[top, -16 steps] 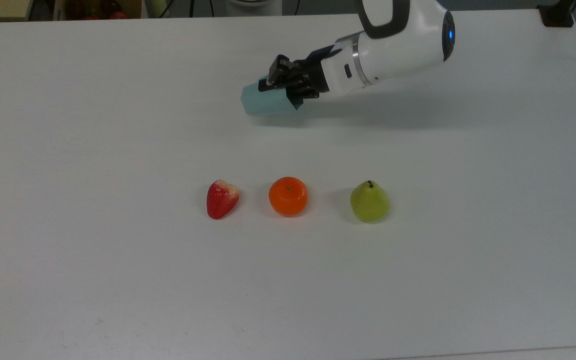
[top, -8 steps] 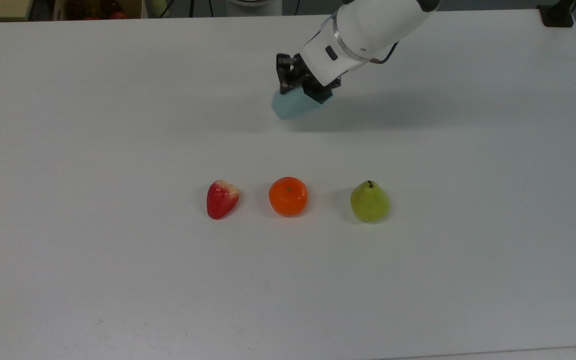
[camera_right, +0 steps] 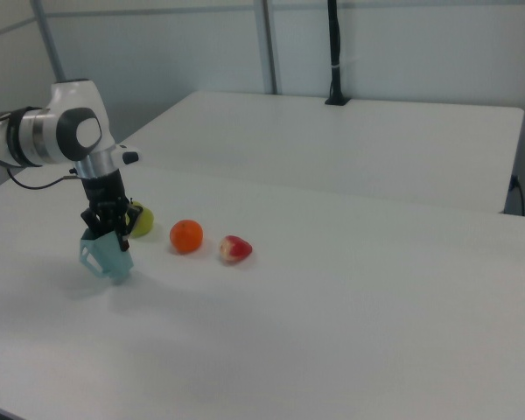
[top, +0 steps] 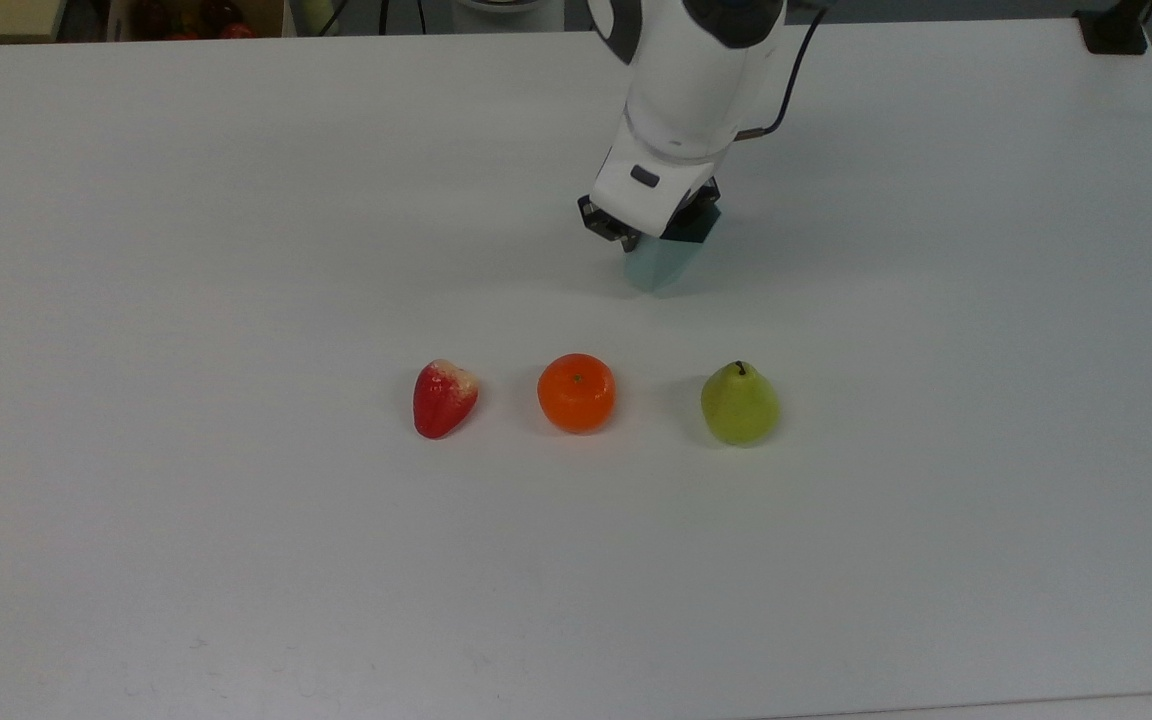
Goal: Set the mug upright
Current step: 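Lift and rotate the mug so its opening faces up, then release the upright mug on the table and raise the gripper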
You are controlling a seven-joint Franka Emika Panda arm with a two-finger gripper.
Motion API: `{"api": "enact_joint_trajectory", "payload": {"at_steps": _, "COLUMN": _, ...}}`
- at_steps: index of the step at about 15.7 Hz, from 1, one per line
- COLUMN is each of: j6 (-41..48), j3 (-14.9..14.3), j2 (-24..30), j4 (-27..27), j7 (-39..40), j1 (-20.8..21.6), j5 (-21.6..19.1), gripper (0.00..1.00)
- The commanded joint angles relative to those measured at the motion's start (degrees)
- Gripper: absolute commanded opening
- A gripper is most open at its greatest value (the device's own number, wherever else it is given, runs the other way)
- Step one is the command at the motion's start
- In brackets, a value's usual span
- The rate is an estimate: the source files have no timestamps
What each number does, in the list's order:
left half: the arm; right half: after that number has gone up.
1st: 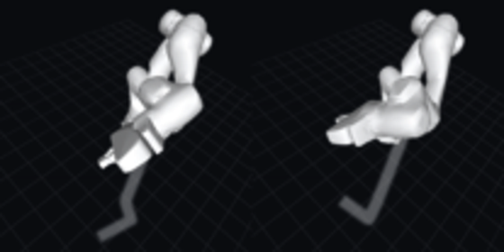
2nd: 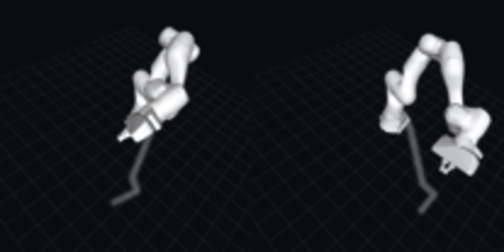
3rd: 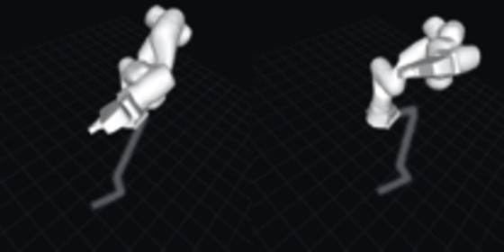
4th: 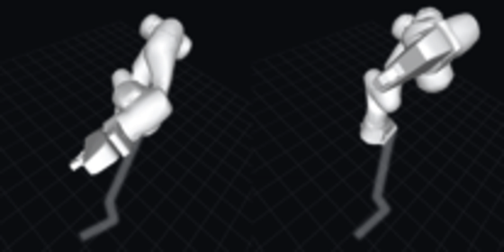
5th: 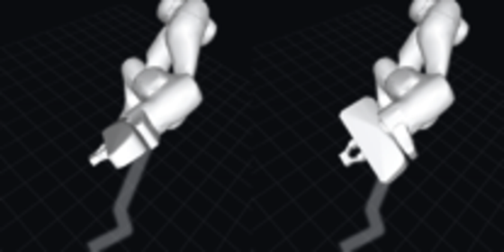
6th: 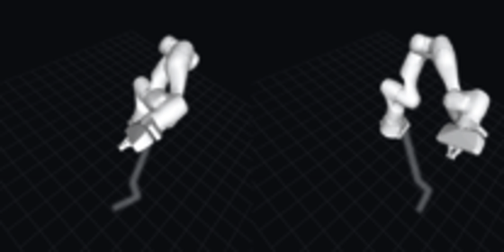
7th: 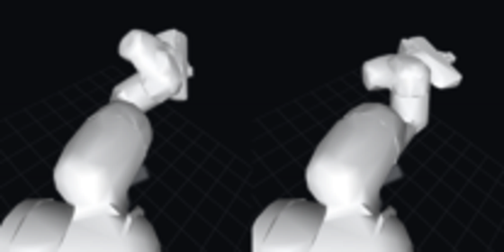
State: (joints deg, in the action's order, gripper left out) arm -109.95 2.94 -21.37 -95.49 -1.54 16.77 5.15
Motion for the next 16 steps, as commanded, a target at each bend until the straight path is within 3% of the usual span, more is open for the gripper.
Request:
{"api": "enact_joint_trajectory", "payload": {"at_steps": 1, "j6": -3.3, "j3": 0.1, "j2": 0.5, "j4": -3.6, "j7": 10.1, "j1": -1.5, "j5": -3.3, "gripper": 0.00}}
{"api": "enact_joint_trajectory", "payload": {"at_steps": 3, "j6": -3.1, "j3": 0.1, "j2": 0.6, "j4": -3.5, "j7": 13.7, "j1": -2.3, "j5": -6.4, "gripper": 0.11}}
{"api": "enact_joint_trajectory", "payload": {"at_steps": 4, "j6": -2.6, "j3": 0.1, "j2": 0.7, "j4": -3.2, "j7": 14.2, "j1": -2.9, "j5": -6.7, "gripper": 0.26}}
{"api": "enact_joint_trajectory", "payload": {"at_steps": 6, "j6": -0.8, "j3": 0.1, "j2": 1.4, "j4": -2.9, "j7": 13.6, "j1": -3.4, "j5": -6.7, "gripper": 1.00}}
{"api": "enact_joint_trajectory", "payload": {"at_steps": 11, "j6": 3.2, "j3": -0.1, "j2": 4.8, "j4": -1.6, "j7": 12.4, "j1": -3.4, "j5": -6.0, "gripper": 1.00}}
{"api": "enact_joint_trajectory", "payload": {"at_steps": 13, "j6": 3.8, "j3": -0.3, "j2": 7.6, "j4": -1.6, "j7": 7.3, "j1": -3.4, "j5": -5.3, "gripper": 1.00}}
{"api": "enact_joint_trajectory", "payload": {"at_steps": 16, "j6": 6.8, "j3": -0.3, "j2": 12.3, "j4": -1.5, "j7": -1.2, "j1": -4.0, "j5": -0.2, "gripper": 1.00}}
